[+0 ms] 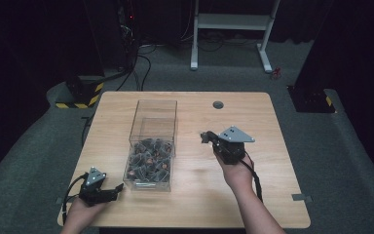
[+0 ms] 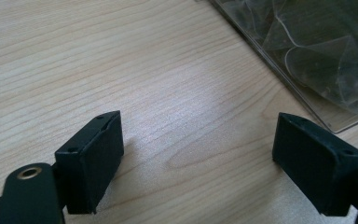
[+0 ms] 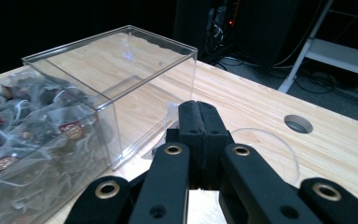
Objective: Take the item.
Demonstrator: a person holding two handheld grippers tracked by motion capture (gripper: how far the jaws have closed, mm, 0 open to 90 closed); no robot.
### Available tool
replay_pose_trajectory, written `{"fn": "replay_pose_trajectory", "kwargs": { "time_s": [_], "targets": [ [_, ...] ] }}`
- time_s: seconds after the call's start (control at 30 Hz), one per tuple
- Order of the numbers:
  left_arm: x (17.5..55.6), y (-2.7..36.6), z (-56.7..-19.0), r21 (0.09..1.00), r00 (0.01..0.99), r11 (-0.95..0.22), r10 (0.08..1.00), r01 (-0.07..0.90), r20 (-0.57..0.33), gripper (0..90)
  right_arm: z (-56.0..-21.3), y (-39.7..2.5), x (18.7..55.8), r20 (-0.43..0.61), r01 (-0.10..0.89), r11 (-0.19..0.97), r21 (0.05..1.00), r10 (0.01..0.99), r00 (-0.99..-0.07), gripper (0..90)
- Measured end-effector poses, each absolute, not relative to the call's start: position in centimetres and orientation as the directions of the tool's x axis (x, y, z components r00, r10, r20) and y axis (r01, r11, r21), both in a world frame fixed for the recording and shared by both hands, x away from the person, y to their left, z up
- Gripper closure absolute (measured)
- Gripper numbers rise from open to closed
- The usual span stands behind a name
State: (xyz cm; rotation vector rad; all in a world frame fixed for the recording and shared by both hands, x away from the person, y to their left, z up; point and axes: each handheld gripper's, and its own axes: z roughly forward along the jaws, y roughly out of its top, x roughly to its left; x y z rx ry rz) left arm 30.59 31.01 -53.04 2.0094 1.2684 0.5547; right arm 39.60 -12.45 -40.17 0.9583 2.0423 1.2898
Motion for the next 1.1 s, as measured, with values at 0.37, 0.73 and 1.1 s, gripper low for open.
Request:
{"fn": "replay_pose_trajectory", "kwargs": {
  "time_s": [0.37,0.73,1.1],
  "targets": [
    [30.6,31.1,-53.0,0.74,0.435,-0.292,0.901,0.606,0.0,16.8,-40.7,-13.2,41.0,-0.071,0.298,0.287,0.91,0.818,-0.571,90.0],
    [30.6,31.1,-53.0,0.739,0.435,-0.292,0.901,0.606,0.0,16.8,-41.1,-13.6,42.0,-0.069,0.314,0.281,0.907,0.834,-0.547,90.0],
    [30.6,31.1,-53.0,0.739,0.435,-0.293,0.9,0.606,0.0,16.8,-42.1,-14.6,44.3,-0.06,0.359,0.273,0.893,0.861,-0.506,90.0]
  ]
}}
